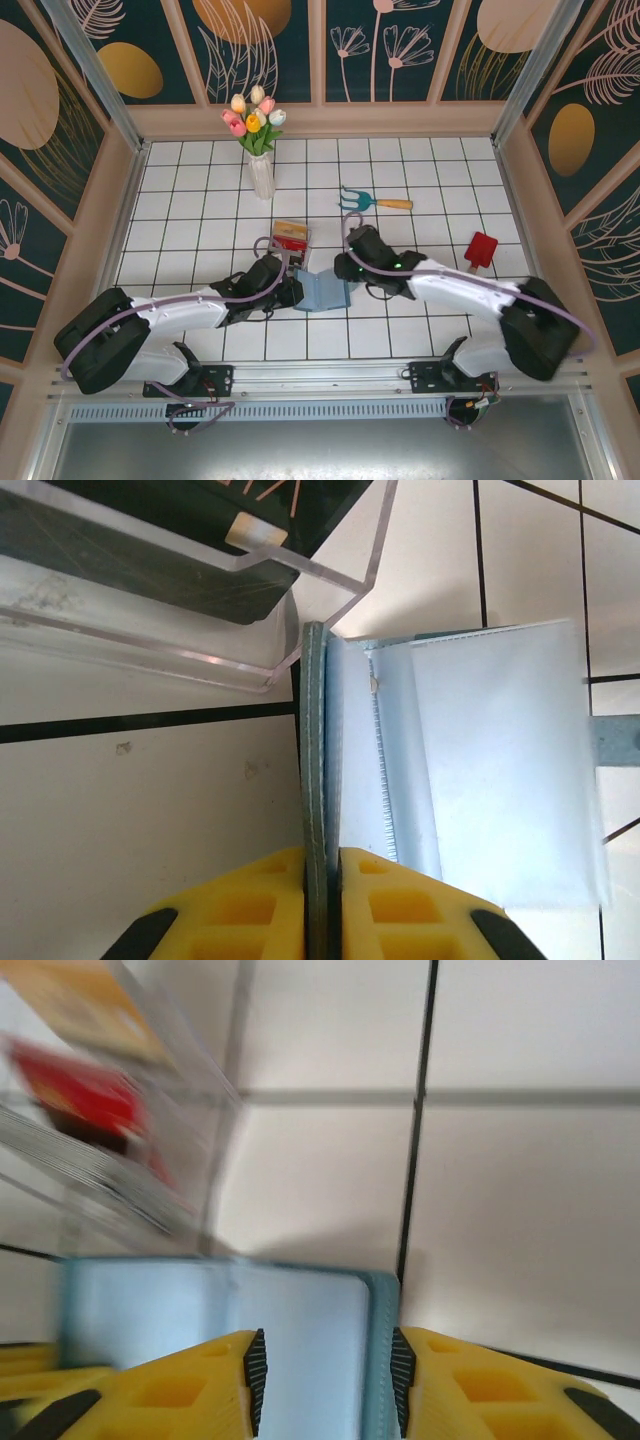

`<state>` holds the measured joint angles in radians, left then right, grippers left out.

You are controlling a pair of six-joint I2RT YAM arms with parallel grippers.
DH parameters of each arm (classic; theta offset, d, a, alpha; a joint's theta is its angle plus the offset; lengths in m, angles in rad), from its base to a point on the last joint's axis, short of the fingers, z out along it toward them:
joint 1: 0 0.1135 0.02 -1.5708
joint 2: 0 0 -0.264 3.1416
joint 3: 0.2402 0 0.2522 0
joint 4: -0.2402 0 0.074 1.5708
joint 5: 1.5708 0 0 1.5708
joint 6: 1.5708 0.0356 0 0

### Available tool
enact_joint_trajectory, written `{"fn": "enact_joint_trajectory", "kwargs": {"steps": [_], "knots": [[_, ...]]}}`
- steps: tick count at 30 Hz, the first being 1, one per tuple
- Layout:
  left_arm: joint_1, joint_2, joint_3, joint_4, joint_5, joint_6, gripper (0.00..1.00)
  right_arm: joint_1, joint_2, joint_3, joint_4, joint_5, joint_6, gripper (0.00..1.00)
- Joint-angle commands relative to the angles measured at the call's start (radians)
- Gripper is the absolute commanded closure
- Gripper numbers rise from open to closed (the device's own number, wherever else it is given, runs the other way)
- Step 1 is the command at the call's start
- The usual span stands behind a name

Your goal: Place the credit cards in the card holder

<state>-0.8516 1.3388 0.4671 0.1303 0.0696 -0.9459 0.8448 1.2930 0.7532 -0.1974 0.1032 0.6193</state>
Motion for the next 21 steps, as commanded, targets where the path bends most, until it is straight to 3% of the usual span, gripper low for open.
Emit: {"fn": "enact_joint_trajectory", "kwargs": {"steps": [1, 8, 14, 21], "knots": [[0.004, -0.017, -0.018, 0.001, -0.007, 0.001, 0.86, -0.002, -0.129, -0.022, 0.086, -0.061, -0.036, 0.6], [0.004, -0.002, -0.016, 0.015, -0.001, -0.01, 0.85, 0.031, 0.014, 0.005, 0.175, -0.287, 0.004, 0.64], [0.004, -0.011, -0.018, 0.011, -0.005, -0.014, 0.85, 0.078, 0.198, 0.059, 0.146, -0.259, 0.031, 0.64], [0.003, -0.013, -0.024, 0.015, -0.008, -0.019, 0.83, 0.091, 0.305, 0.066, 0.134, -0.253, 0.017, 0.63]]}}
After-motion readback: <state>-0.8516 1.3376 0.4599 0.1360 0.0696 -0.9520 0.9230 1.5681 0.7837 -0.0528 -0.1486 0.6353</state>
